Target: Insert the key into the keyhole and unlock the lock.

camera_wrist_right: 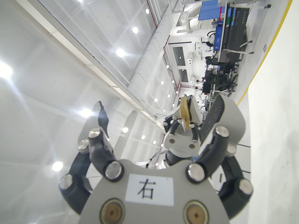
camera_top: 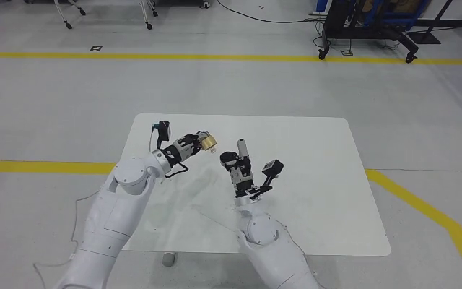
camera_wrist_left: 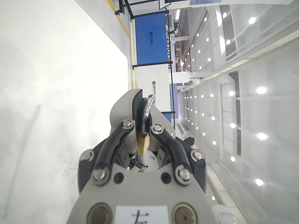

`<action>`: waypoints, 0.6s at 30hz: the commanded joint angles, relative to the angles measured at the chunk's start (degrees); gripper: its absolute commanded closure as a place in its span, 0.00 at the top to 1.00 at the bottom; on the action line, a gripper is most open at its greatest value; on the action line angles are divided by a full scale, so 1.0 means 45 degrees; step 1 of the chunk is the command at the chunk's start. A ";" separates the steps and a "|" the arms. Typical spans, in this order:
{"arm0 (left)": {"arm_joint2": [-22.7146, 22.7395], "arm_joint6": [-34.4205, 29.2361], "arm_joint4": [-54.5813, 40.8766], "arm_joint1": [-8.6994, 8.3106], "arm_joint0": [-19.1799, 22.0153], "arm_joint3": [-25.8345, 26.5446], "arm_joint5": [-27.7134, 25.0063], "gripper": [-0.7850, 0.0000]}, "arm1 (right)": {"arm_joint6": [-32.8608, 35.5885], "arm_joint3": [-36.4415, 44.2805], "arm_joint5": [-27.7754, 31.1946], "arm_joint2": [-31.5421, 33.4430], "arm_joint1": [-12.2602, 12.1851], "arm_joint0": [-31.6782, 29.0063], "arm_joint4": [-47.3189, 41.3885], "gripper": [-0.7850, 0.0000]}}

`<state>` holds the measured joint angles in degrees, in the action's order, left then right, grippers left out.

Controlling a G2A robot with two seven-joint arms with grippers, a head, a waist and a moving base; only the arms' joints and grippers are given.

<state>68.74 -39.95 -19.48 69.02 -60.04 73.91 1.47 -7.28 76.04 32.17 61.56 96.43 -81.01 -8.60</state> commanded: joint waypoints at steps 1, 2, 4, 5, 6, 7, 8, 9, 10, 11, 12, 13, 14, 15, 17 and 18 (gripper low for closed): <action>-0.0018 -0.0056 -0.0008 0.0006 0.0063 -0.0099 -0.0032 0.00 | -0.0211 -0.0042 -0.0007 -0.0022 0.0005 0.0017 0.0150 1.00; -0.0040 -0.0149 -0.0090 0.0014 0.0079 -0.0131 -0.0030 0.00 | -0.0211 -0.0042 -0.0007 -0.0022 0.0005 0.0017 0.0150 1.00; -0.0047 -0.0251 -0.0252 0.0028 0.0125 -0.0228 -0.0044 0.00 | -0.0211 -0.0042 -0.0007 -0.0022 0.0005 0.0017 0.0150 1.00; -0.0042 -0.0258 -0.0278 0.0032 0.0147 -0.0264 -0.0092 0.00 | 0.0158 0.0071 -0.0207 -0.0102 0.0002 -0.0057 -0.0221 1.00; -0.0026 -0.0273 -0.0322 0.0035 0.0154 -0.0285 -0.0188 0.00 | 0.0848 0.0242 -0.0520 -0.0138 -0.0021 -0.0159 -0.0907 1.00; 0.0000 -0.0318 -0.0426 0.0038 0.0151 -0.0318 -0.0252 0.00 | 0.1608 0.0378 -0.1003 -0.0068 -0.0069 -0.0234 -0.1565 1.00; 0.0038 -0.0372 -0.0587 0.0042 0.0143 -0.0362 -0.0311 0.00 | 0.2422 0.0500 -0.1614 0.0042 -0.0136 -0.0267 -0.2059 1.00; 0.0062 -0.0486 -0.0760 0.0049 0.0142 -0.0393 -0.0388 0.00 | 0.3225 0.0623 -0.2320 0.0168 -0.0206 -0.0307 -0.2553 0.91; 0.0093 -0.0587 -0.0891 0.0052 0.0146 -0.0428 -0.0515 0.00 | 0.3916 0.0724 -0.3089 0.0315 -0.0281 -0.0329 -0.2891 0.62; 0.0110 -0.0693 -0.0955 0.0052 0.0151 -0.0457 -0.0657 0.00 | 0.4516 0.0866 -0.3752 0.0457 -0.0351 -0.0332 -0.3136 0.49; 0.0118 -0.0810 -0.1010 0.0052 0.0152 -0.0472 -0.0811 0.00 | 0.4895 0.1006 -0.4152 0.0619 -0.0409 -0.0358 -0.3343 0.48; 0.0126 -0.0893 -0.1065 0.0053 0.0153 -0.0526 -0.0891 0.00 | 0.5149 0.1096 -0.4488 0.0726 -0.0455 -0.0394 -0.3463 0.47; 0.0128 -0.0919 -0.1064 0.0053 0.0167 -0.0567 -0.0926 0.00 | 0.5349 0.1179 -0.4743 0.0795 -0.0492 -0.0410 -0.3524 0.47; 0.0114 -0.0979 -0.1066 0.0055 0.0184 -0.0575 -0.0964 0.00 | 0.5533 0.1240 -0.4950 0.0847 -0.0522 -0.0418 -0.3619 0.44; 0.0107 -0.1082 -0.1068 0.0057 0.0206 -0.0583 -0.1142 0.00 | 0.5718 0.1294 -0.5171 0.0937 -0.0568 -0.0409 -0.3741 0.40; 0.0099 -0.1095 -0.1021 0.0055 0.0207 -0.0584 -0.1208 0.00 | 0.5753 0.1303 -0.5235 0.0963 -0.0582 -0.0384 -0.3799 0.39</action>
<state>69.21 -44.83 -24.28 69.27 -59.11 71.28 -3.68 18.53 81.89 8.78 65.80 93.86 -82.84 -25.53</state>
